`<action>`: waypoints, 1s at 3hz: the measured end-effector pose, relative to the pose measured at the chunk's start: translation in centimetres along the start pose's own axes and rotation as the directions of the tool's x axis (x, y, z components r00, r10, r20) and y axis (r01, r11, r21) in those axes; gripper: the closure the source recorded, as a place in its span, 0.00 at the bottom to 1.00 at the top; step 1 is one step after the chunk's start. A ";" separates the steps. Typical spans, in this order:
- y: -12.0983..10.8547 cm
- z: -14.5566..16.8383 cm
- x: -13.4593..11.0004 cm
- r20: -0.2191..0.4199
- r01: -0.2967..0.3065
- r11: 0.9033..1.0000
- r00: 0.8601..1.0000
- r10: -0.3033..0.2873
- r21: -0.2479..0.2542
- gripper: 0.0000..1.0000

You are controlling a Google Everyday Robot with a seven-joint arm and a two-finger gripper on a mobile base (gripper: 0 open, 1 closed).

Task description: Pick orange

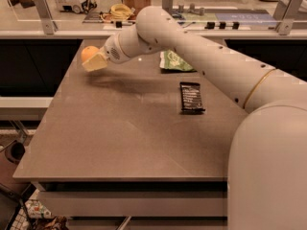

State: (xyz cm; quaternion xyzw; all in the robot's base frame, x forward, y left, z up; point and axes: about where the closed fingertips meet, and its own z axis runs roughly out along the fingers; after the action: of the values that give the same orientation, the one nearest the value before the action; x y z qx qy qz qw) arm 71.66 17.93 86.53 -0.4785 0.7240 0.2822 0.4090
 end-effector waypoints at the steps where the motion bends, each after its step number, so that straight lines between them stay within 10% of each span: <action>1: -0.6 -1.7 -2.6 0.027 0.028 0.999 0.999 -0.027 -0.029 1.00; 3: 0.4 -6.3 -7.7 0.046 0.099 0.995 0.994 -0.098 -0.024 1.00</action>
Offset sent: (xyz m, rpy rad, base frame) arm -0.0070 -0.0182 0.1141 0.0025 -0.1082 0.0695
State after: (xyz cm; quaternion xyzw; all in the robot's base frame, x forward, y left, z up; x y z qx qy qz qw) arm 70.89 16.55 96.34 -0.5123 0.6865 0.2818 0.4324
